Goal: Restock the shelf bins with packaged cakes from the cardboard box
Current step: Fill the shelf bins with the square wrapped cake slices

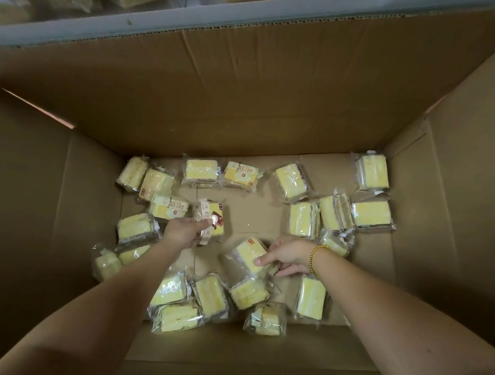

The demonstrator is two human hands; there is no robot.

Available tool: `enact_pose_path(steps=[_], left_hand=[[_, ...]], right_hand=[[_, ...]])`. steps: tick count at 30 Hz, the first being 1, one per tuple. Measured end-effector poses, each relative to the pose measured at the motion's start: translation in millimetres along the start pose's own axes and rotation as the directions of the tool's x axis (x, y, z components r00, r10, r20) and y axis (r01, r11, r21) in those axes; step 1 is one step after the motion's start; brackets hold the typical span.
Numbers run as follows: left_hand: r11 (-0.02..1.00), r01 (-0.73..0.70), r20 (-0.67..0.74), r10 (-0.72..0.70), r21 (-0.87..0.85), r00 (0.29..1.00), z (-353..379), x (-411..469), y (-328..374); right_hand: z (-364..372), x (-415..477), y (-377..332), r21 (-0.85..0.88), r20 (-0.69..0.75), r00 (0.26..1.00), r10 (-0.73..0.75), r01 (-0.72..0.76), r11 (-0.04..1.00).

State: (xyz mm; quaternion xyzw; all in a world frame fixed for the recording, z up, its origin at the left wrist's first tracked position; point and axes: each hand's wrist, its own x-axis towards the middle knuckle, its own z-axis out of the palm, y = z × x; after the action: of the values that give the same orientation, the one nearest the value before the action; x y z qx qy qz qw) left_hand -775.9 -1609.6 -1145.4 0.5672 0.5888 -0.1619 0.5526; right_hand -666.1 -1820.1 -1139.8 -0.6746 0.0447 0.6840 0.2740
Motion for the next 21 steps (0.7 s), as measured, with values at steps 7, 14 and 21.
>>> enact_pose_path(steps=[7,14,21], left_hand=[[0.997,0.052,0.136,-0.043,-0.063,0.990,-0.6,-13.6,14.8],[0.988,0.011,0.286,0.034,-0.156,0.958,-22.9,-39.2,49.4],[0.930,-0.018,0.421,0.183,-0.368,0.888,-41.2,-81.6,77.1]], right_hand=[[-21.8,-14.0,-12.0,0.119,-0.040,0.992,-0.119,0.123,0.985],[-44.2,-48.2,-39.6,0.320,-0.178,0.940,-0.293,0.337,0.886],[-44.1,-85.7,-61.3,0.503,-0.176,0.862,-0.475,0.493,0.710]])
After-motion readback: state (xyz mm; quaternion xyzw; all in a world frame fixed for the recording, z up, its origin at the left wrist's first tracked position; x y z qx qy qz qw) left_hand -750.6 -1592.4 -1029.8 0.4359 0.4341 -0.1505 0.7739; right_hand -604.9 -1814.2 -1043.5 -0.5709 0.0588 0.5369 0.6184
